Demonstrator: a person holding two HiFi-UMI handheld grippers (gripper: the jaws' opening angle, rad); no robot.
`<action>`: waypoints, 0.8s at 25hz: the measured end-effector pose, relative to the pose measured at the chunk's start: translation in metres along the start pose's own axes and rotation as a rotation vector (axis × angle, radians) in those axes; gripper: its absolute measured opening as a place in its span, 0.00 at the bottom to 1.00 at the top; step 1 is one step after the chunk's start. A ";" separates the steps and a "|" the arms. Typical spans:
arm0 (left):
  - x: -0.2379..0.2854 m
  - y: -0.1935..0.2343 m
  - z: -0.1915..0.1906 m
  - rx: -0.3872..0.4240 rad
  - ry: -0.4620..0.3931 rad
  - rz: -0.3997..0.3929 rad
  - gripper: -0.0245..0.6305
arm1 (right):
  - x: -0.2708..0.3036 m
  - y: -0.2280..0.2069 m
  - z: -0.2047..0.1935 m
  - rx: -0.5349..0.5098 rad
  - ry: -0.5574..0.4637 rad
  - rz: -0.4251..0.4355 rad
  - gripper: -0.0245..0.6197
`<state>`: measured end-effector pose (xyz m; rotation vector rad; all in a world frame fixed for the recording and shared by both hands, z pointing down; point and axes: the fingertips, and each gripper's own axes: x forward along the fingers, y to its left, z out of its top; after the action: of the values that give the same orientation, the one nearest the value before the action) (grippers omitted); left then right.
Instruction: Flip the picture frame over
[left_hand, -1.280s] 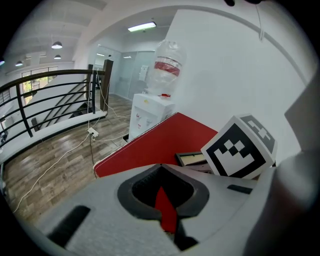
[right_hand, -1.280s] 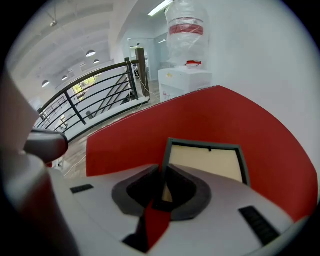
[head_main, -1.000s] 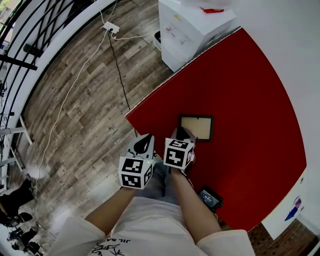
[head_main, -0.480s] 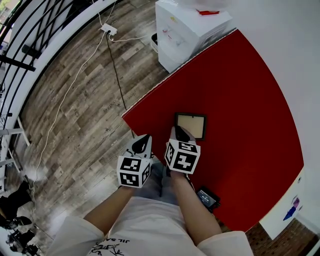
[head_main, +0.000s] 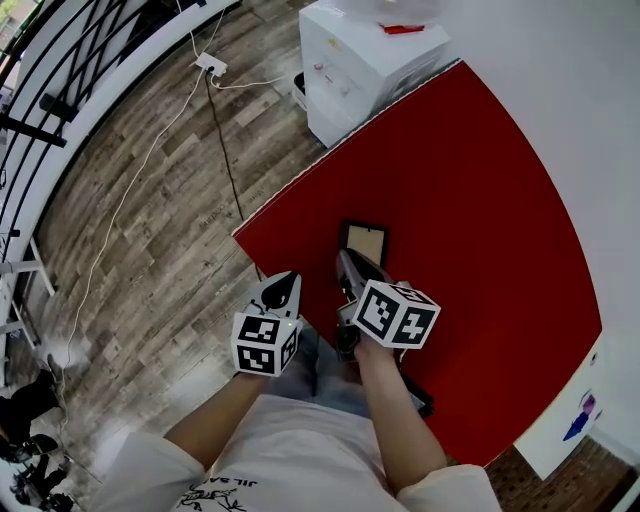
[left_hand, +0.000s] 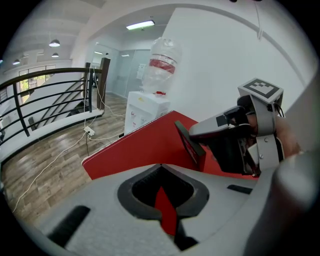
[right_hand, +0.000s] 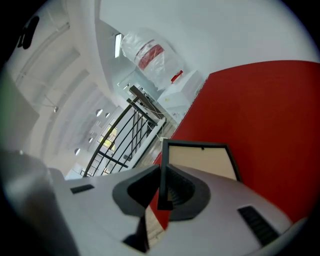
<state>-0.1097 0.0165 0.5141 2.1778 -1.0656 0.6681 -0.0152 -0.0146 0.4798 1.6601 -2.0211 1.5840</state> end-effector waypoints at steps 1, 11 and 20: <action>0.001 -0.002 0.000 0.000 0.000 -0.001 0.05 | -0.002 -0.001 0.003 0.013 -0.003 0.015 0.10; 0.005 -0.016 -0.001 0.016 -0.001 -0.016 0.05 | -0.012 0.018 0.028 0.226 -0.066 0.330 0.10; 0.007 -0.022 -0.004 0.035 0.005 -0.014 0.05 | -0.010 0.014 0.044 0.372 -0.107 0.572 0.10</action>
<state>-0.0889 0.0265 0.5146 2.2102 -1.0425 0.6900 0.0000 -0.0418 0.4444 1.3435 -2.5431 2.2056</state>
